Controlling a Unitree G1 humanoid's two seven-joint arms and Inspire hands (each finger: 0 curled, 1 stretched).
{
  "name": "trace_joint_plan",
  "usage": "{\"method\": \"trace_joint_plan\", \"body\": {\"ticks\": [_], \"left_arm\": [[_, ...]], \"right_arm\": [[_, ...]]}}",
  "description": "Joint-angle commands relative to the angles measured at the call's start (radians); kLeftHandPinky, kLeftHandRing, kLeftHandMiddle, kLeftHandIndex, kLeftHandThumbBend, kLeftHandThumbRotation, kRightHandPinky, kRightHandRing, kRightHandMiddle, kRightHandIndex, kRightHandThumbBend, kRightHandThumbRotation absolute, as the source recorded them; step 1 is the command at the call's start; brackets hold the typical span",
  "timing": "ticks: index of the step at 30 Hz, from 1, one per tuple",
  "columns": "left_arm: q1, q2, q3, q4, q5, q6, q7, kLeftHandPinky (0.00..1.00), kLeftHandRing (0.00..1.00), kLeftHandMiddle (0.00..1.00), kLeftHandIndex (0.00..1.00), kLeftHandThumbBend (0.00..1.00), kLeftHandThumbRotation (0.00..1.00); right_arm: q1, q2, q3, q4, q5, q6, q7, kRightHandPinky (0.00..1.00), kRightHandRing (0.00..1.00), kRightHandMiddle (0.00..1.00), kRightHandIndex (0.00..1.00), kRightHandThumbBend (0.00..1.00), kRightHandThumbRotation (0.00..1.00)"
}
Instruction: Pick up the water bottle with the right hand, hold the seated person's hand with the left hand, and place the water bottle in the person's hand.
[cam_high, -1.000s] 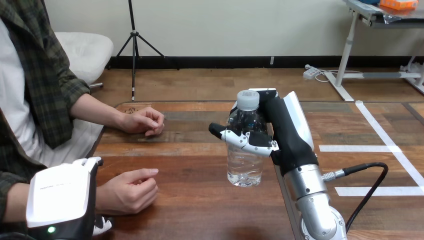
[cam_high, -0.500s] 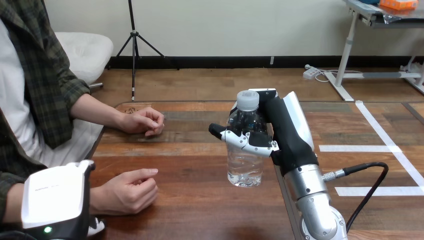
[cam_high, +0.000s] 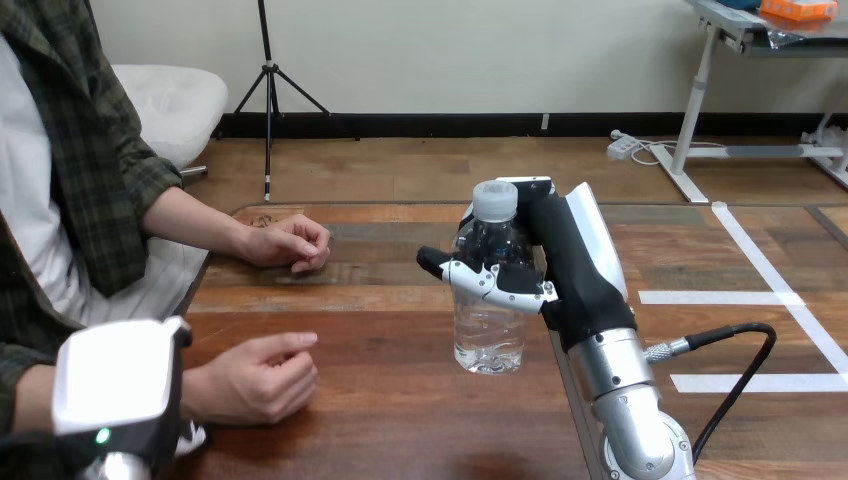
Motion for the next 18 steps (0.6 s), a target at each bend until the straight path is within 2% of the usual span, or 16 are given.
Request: {"method": "trace_joint_plan", "body": {"ticks": [1, 4, 6, 10, 18], "left_arm": [[-0.088, 0.034, -0.034, 0.109, -0.007, -0.004, -0.015, 0.67, 0.7, 0.72, 0.69, 0.9, 0.0], [-0.115, 0.042, -0.043, 0.165, -0.016, -0.012, -0.007, 0.67, 0.7, 0.72, 0.69, 0.9, 0.0], [-0.132, 0.047, -0.05, 0.206, -0.024, -0.023, 0.018, 0.67, 0.69, 0.72, 0.69, 0.91, 0.0], [-0.15, 0.054, -0.06, 0.248, -0.035, -0.032, 0.043, 0.67, 0.69, 0.71, 0.69, 0.92, 0.0], [-0.171, 0.069, -0.078, 0.282, -0.067, -0.043, 0.034, 0.67, 0.69, 0.72, 0.7, 0.9, 0.0]], "right_arm": [[-0.047, -0.001, -0.015, -0.071, 0.021, -0.021, -0.001, 0.0, 0.05, 0.01, 0.0, 0.31, 0.0], [-0.043, 0.001, -0.014, -0.078, 0.021, -0.01, 0.001, 0.0, 0.03, 0.01, 0.0, 0.31, 0.0], [-0.042, 0.001, -0.013, -0.079, 0.02, -0.01, 0.002, 0.0, 0.02, 0.01, 0.0, 0.31, 0.0], [-0.038, -0.002, -0.013, -0.085, 0.017, -0.01, 0.003, 0.0, 0.02, 0.01, 0.0, 0.32, 0.0], [-0.035, -0.007, -0.014, -0.084, 0.021, -0.025, 0.008, 0.0, 0.01, 0.01, 0.0, 0.32, 0.0]]}}
